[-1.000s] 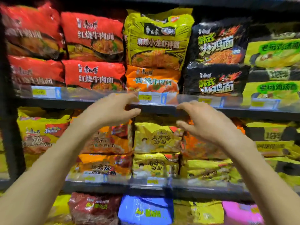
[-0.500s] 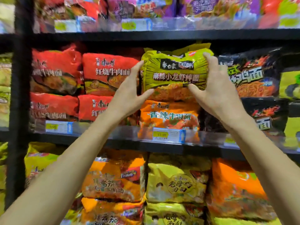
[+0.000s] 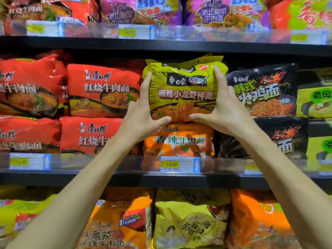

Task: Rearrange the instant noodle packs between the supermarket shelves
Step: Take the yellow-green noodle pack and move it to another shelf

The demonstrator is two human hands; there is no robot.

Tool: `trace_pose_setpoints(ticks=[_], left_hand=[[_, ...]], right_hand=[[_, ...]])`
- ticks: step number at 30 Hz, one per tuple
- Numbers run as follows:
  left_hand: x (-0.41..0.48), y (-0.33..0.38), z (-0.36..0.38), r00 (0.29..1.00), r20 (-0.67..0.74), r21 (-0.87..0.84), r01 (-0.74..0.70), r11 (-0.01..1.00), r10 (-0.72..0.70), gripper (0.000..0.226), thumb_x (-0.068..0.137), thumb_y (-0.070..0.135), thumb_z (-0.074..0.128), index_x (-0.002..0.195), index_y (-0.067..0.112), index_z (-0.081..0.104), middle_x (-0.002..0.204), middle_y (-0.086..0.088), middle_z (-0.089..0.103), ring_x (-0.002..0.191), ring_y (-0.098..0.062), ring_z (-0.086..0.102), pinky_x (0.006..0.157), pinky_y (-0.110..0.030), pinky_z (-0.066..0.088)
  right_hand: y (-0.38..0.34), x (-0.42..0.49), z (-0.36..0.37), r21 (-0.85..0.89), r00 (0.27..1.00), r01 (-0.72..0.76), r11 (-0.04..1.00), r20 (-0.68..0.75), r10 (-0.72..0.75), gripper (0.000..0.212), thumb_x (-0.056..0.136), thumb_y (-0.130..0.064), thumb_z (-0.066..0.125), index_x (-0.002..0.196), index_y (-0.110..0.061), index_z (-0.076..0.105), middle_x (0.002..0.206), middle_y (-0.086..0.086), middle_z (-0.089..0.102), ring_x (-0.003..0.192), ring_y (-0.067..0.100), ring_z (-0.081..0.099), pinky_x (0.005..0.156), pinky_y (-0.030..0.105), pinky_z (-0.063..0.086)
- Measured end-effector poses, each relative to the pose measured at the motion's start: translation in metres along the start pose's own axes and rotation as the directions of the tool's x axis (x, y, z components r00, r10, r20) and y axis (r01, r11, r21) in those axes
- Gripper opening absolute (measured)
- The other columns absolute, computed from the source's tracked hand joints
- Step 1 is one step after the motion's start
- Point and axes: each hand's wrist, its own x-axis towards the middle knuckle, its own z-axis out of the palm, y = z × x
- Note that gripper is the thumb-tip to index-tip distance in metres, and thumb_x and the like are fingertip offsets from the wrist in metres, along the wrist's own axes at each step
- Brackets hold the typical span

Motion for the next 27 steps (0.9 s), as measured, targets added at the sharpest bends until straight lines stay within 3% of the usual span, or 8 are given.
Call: trace_pose_setpoints(ticks=[2,6,9,12,16,19,23,27], left_hand=[[0.002,-0.001,0.001,1.0,-0.025,-0.035,-0.007,0.999,0.006,0.118,0.083,0.038,0.08,0.157,0.042,-0.012,0.144,-0.012,0.049,0.108,-0.037,0.049,0.093,-0.049,0.045],[-0.001,-0.004,0.002,0.998,-0.061,-0.037,-0.027,0.999,0.025,0.116,0.084,0.032,0.078,0.156,0.045,-0.012,0.088,-0.001,0.057,0.087,-0.033,0.051,0.085,-0.047,0.048],[-0.003,0.002,0.0,0.996,-0.072,-0.059,-0.065,0.996,0.061,0.114,0.086,0.024,0.076,0.157,0.045,-0.011,0.136,-0.017,0.056,0.072,-0.03,0.053,0.087,-0.048,0.05],[-0.006,0.006,-0.002,0.994,-0.083,-0.118,-0.086,0.989,0.077,0.111,0.087,0.014,0.073,0.159,0.042,-0.008,0.167,-0.001,0.022,0.059,-0.025,0.059,0.088,-0.043,0.052],[-0.008,0.003,-0.008,0.988,-0.11,-0.18,-0.125,0.976,0.106,0.106,0.089,0.009,0.07,0.16,0.038,-0.003,0.168,0.017,0.006,0.104,-0.05,0.062,0.078,-0.016,0.049],[-0.011,0.004,-0.012,0.983,-0.121,-0.228,-0.16,0.961,0.135,0.102,0.092,0.009,0.068,0.159,0.041,-0.002,0.154,0.037,-0.004,0.122,-0.059,0.046,0.082,-0.017,0.053],[-0.013,0.009,-0.018,0.981,-0.132,-0.275,-0.171,0.946,0.139,0.097,0.094,0.009,0.068,0.161,0.034,0.002,0.168,0.017,0.004,0.148,0.008,0.015,0.106,0.001,0.024],[-0.014,0.019,-0.027,0.982,-0.121,-0.284,-0.177,0.942,0.147,0.096,0.093,0.016,0.071,0.161,0.033,0.005,0.162,0.027,0.009,0.152,0.001,0.009,0.123,-0.032,0.01]], right_hand=[[0.002,0.002,0.001,0.066,1.0,0.022,0.998,-0.019,-0.021,0.127,0.07,-0.048,0.085,0.156,-0.039,-0.007,0.141,0.016,0.04,0.115,0.037,0.058,0.085,0.041,0.047],[0.005,-0.002,0.009,0.151,0.995,0.074,0.986,-0.079,-0.062,0.122,0.071,-0.038,0.087,0.155,-0.045,-0.001,0.141,0.011,0.04,0.115,0.037,0.056,0.093,0.05,0.05],[0.01,-0.004,0.008,0.223,0.988,0.113,0.968,-0.125,-0.086,0.115,0.074,-0.027,0.086,0.156,-0.043,0.007,0.142,0.007,0.041,0.114,0.028,0.055,0.089,0.037,0.048],[0.015,-0.006,0.004,0.289,0.98,0.152,0.945,-0.169,-0.106,0.11,0.074,-0.028,0.085,0.157,-0.039,0.014,0.142,0.004,0.042,0.116,0.018,0.051,0.09,0.027,0.04],[0.017,-0.009,0.004,0.38,0.974,0.184,0.907,-0.197,-0.115,0.107,0.075,-0.034,0.085,0.157,-0.039,0.016,0.144,-0.003,0.039,0.117,0.001,0.043,0.095,0.021,0.034],[0.015,-0.012,0.002,0.436,0.978,0.177,0.882,-0.181,-0.107,0.107,0.074,-0.035,0.085,0.156,-0.043,0.015,0.138,-0.004,0.037,0.12,0.001,0.042,0.098,0.022,0.038],[0.008,-0.013,-0.008,0.449,0.983,0.169,0.877,-0.139,-0.118,0.108,0.077,-0.035,0.084,0.156,-0.043,0.011,0.145,-0.001,0.031,0.117,-0.005,0.036,0.101,0.033,0.039],[0.005,-0.012,-0.019,0.392,0.989,0.15,0.908,-0.07,-0.134,0.115,0.077,-0.042,0.082,0.158,-0.038,0.001,0.162,0.001,0.015,0.133,-0.006,0.019,0.106,0.03,0.025]])
